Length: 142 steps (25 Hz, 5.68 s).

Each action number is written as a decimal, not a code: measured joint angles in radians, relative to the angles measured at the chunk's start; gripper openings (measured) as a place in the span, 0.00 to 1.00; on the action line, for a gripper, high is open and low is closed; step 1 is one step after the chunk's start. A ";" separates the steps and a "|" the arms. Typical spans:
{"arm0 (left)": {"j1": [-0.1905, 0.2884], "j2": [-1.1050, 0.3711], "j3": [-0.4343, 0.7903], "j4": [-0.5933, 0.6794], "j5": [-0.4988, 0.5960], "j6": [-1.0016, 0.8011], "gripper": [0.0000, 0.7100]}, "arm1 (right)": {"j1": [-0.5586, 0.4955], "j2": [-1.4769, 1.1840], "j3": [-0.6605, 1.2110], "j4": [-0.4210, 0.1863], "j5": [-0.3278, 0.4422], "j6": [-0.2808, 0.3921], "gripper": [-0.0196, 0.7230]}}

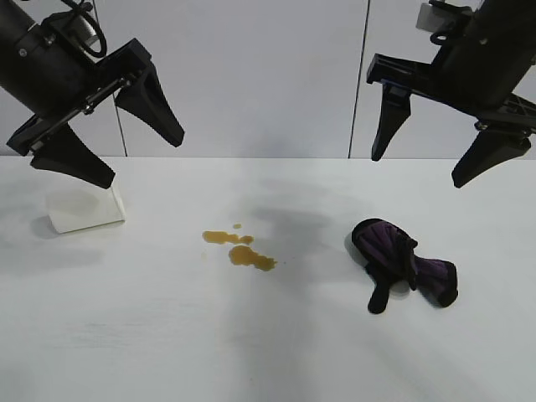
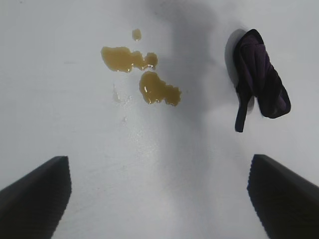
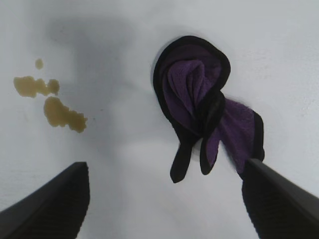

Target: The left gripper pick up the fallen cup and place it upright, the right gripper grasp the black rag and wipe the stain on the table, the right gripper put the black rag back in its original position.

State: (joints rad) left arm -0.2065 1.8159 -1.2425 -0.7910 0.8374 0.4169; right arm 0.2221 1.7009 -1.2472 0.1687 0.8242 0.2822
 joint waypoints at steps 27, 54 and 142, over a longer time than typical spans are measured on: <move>0.000 0.000 -0.040 0.208 0.056 0.357 0.98 | 0.000 0.000 0.000 -0.018 -0.007 -0.027 0.81; 0.001 0.202 -0.055 0.603 -0.473 0.850 0.98 | 0.000 0.000 0.000 -0.023 -0.009 -0.092 0.81; 0.077 0.388 0.192 -0.909 0.310 2.287 0.49 | 0.000 0.000 0.000 -0.022 -0.009 -0.111 0.81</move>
State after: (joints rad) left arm -0.1292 2.2043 -1.0503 -1.6997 1.1473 2.7036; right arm 0.2221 1.7009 -1.2472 0.1465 0.8154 0.1708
